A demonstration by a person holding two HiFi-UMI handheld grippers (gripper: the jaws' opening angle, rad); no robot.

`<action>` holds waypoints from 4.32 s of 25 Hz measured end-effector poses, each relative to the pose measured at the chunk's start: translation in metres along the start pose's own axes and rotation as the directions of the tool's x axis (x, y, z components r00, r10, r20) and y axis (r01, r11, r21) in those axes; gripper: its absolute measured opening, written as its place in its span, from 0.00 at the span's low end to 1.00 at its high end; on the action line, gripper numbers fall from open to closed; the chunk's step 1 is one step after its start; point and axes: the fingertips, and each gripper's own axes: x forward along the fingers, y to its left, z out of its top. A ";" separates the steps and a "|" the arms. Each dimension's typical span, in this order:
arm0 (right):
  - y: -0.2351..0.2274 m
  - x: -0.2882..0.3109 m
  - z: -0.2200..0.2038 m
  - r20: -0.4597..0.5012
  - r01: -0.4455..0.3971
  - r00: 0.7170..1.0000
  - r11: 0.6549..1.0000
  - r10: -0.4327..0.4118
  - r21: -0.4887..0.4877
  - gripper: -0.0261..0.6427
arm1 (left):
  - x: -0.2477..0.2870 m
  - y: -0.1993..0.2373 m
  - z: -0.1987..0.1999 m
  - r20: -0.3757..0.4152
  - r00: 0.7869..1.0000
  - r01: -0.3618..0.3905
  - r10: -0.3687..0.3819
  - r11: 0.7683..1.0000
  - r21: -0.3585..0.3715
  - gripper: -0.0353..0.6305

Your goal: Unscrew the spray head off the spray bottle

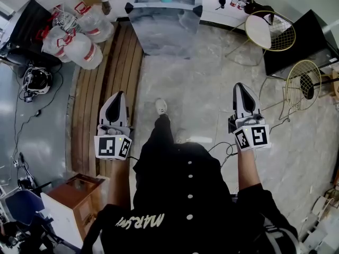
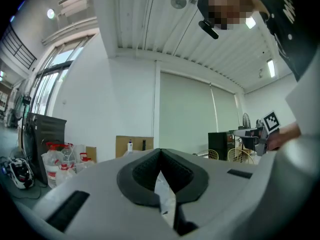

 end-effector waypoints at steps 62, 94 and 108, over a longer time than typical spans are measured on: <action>-0.085 0.364 -0.034 -0.053 0.071 0.996 0.997 -0.071 -0.004 0.06 | 0.344 0.183 -0.024 -0.090 0.984 0.154 -0.153 0.988 0.013 0.08; -0.242 0.609 -0.064 -0.101 -0.149 0.983 0.988 0.153 0.047 0.06 | 0.599 0.192 -0.025 -0.190 0.981 0.051 -0.035 0.995 0.082 0.08; -0.240 0.651 -0.079 -0.118 -0.145 0.982 0.989 0.148 0.036 0.06 | 0.643 0.213 -0.033 -0.179 0.981 0.094 -0.078 0.992 0.081 0.08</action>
